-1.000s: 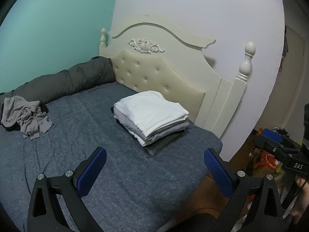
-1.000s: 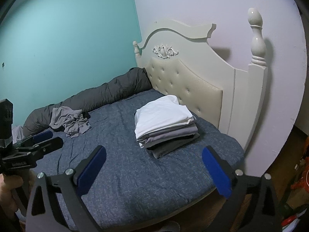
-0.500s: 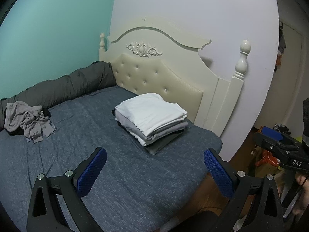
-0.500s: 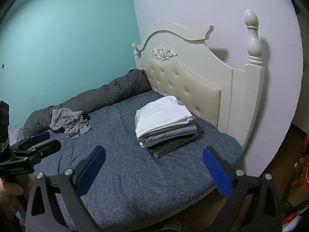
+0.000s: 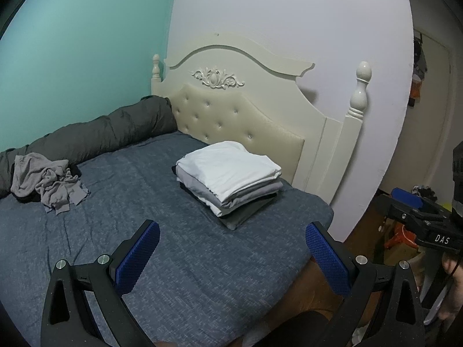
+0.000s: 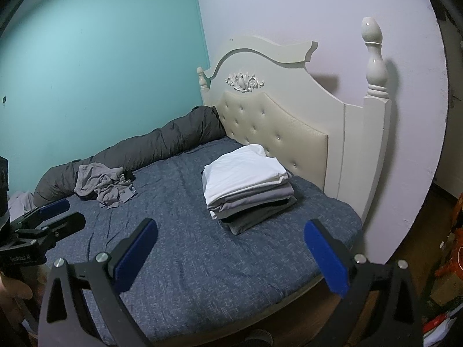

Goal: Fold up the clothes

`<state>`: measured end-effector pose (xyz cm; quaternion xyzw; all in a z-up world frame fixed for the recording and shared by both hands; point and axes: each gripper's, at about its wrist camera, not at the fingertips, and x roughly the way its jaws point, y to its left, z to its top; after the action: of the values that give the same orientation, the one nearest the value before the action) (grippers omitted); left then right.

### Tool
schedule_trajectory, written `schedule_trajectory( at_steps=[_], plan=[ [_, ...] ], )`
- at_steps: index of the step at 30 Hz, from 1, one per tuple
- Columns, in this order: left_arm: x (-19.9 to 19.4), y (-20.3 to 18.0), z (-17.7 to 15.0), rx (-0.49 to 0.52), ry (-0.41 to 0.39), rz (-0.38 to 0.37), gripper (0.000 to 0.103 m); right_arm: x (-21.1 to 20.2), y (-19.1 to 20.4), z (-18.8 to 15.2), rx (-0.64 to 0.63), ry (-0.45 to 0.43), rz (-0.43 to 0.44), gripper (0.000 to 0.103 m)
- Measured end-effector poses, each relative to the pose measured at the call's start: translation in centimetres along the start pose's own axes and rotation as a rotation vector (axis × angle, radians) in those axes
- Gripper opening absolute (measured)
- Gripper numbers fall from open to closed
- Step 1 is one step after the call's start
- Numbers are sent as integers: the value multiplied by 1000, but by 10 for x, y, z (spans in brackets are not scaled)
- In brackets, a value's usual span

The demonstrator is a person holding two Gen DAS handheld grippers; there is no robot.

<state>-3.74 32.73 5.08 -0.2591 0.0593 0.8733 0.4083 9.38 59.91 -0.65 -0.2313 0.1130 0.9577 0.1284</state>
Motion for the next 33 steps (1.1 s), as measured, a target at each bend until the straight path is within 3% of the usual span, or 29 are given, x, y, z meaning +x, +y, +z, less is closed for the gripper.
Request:
schedule_trajectory(
  at_steps=[33],
  plan=[
    [-19,-3,-20,-14,-34,3,103,-15,8,-21,-4,-13,-27,102]
  ],
)
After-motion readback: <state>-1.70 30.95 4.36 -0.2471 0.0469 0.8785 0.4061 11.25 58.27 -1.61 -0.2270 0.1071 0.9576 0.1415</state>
